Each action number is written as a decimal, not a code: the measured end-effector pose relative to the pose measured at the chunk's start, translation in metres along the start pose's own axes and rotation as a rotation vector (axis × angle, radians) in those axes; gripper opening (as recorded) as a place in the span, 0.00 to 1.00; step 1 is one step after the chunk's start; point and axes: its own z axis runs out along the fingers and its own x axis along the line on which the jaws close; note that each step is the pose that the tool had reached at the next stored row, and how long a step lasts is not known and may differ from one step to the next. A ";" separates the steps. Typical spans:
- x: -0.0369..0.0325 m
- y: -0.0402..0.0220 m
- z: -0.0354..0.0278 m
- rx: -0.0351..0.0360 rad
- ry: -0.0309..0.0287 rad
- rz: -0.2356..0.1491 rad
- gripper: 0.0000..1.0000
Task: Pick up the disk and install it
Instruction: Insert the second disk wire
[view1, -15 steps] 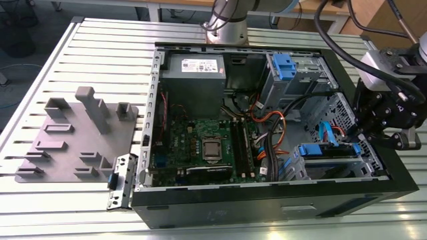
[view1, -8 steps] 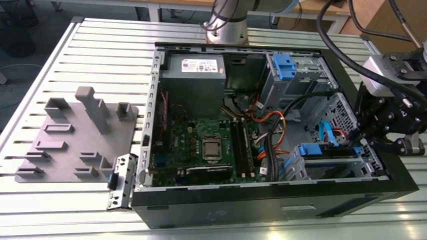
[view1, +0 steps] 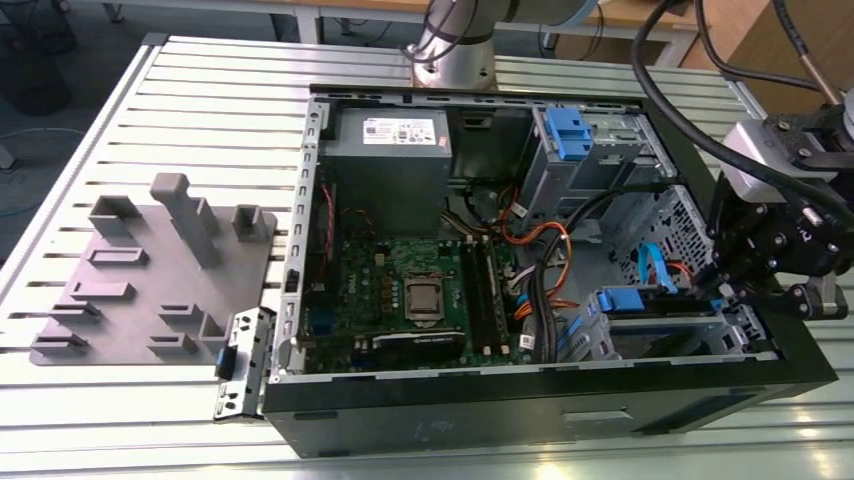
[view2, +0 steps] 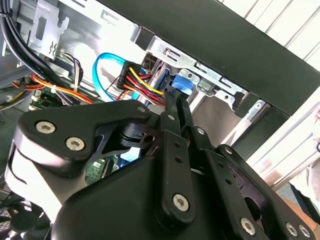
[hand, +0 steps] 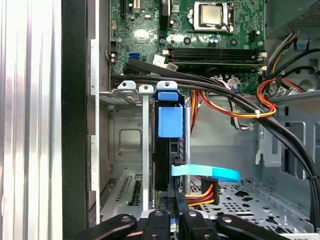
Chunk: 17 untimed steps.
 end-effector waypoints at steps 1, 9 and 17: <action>0.0001 0.0000 0.0005 0.0000 0.0010 0.000 0.16; 0.0002 0.0001 0.0010 0.0000 0.0018 0.000 0.16; 0.0003 0.0001 0.0043 0.0000 0.0031 0.000 0.24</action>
